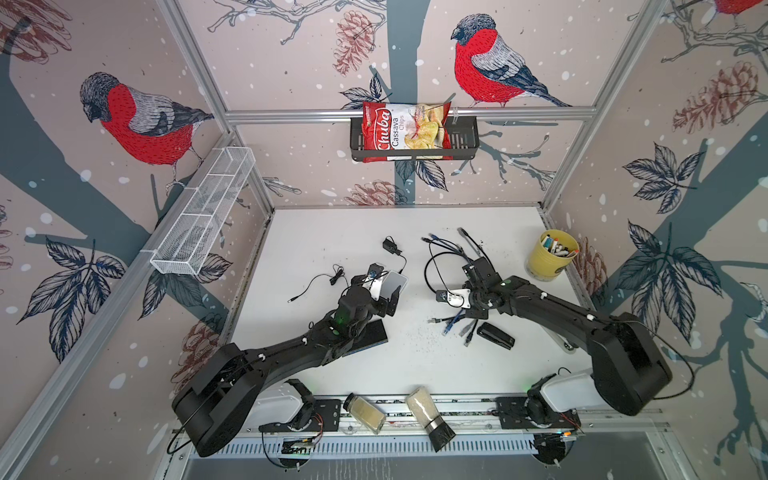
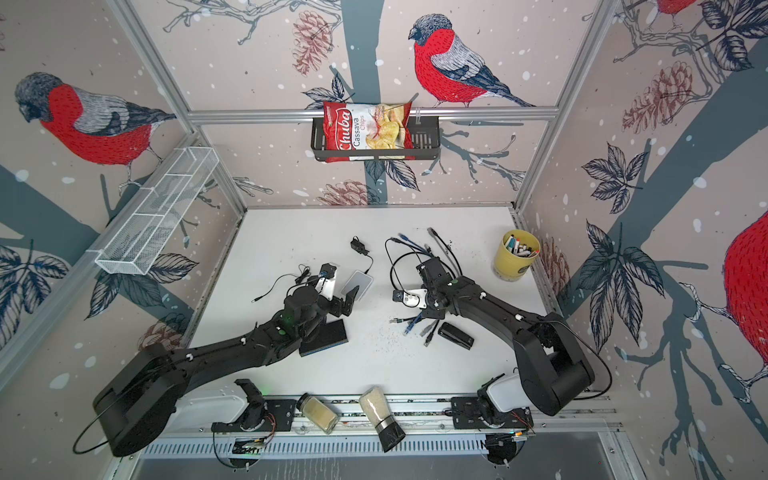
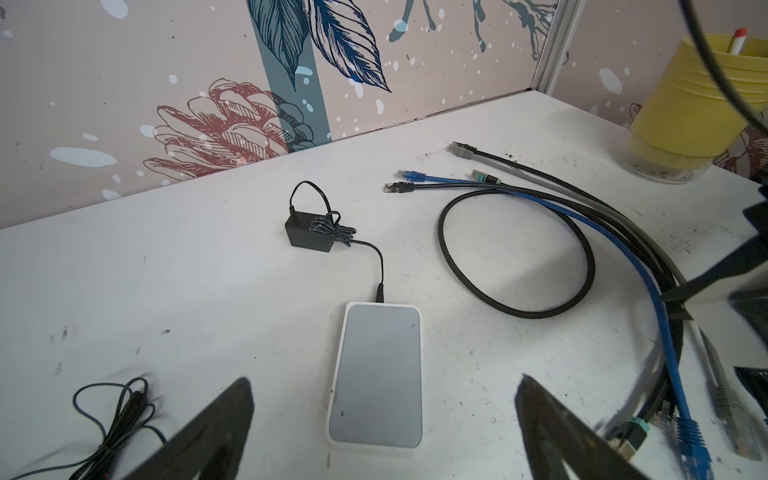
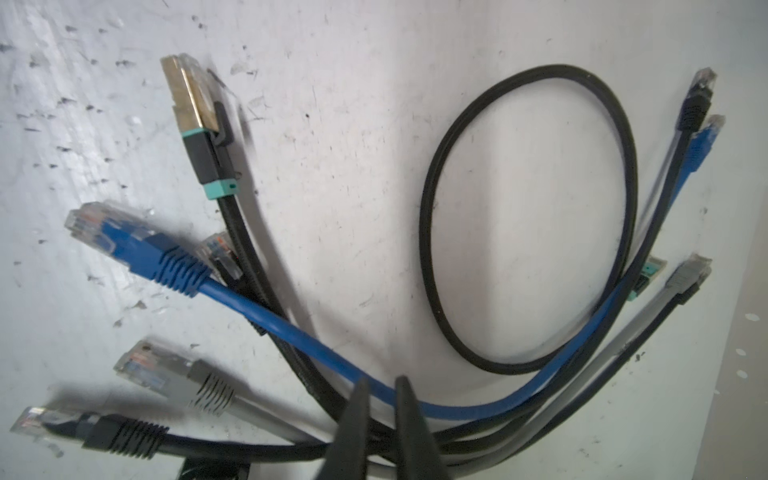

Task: Insert the plug into the switch port
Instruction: 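Lower the right gripper onto the cable bundle and grasp the blue cable's plug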

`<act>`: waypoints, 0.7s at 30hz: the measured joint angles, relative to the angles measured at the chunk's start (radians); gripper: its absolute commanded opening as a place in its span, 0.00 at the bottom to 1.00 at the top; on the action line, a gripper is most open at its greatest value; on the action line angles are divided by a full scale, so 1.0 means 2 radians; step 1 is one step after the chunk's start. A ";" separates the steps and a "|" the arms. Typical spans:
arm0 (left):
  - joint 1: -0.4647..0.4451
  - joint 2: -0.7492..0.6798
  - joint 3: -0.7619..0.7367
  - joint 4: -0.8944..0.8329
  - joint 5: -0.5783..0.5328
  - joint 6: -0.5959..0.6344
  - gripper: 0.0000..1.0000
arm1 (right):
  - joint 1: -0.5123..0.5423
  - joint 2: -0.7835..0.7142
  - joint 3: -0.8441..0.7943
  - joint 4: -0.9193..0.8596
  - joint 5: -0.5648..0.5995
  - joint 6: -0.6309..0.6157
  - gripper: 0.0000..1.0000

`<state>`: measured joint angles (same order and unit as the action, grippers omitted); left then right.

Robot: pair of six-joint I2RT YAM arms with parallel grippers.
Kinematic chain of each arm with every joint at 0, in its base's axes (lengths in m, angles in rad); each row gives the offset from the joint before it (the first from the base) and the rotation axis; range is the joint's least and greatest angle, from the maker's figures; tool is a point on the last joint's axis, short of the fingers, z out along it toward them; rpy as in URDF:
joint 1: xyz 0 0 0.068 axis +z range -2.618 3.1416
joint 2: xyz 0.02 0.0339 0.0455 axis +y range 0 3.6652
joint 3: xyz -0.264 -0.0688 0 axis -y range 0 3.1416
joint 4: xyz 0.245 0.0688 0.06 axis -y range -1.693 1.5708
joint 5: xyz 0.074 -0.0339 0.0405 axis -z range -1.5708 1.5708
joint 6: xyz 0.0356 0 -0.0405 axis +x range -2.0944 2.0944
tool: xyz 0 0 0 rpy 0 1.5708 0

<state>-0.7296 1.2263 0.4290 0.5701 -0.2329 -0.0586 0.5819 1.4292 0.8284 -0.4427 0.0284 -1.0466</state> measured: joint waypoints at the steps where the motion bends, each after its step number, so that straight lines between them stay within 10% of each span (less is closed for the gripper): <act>1: 0.000 -0.003 -0.002 0.000 0.000 0.003 0.96 | 0.000 -0.001 -0.001 0.000 0.000 0.000 0.30; 21: 0.000 -0.010 -0.029 0.006 -0.003 0.003 0.96 | 0.003 0.047 -0.010 0.018 0.024 -0.002 0.33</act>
<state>-0.7296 1.2057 0.3702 0.5831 -0.2382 -0.0517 0.5888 1.5223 0.8074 -0.4068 0.0769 -1.0496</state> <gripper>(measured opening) 0.963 0.340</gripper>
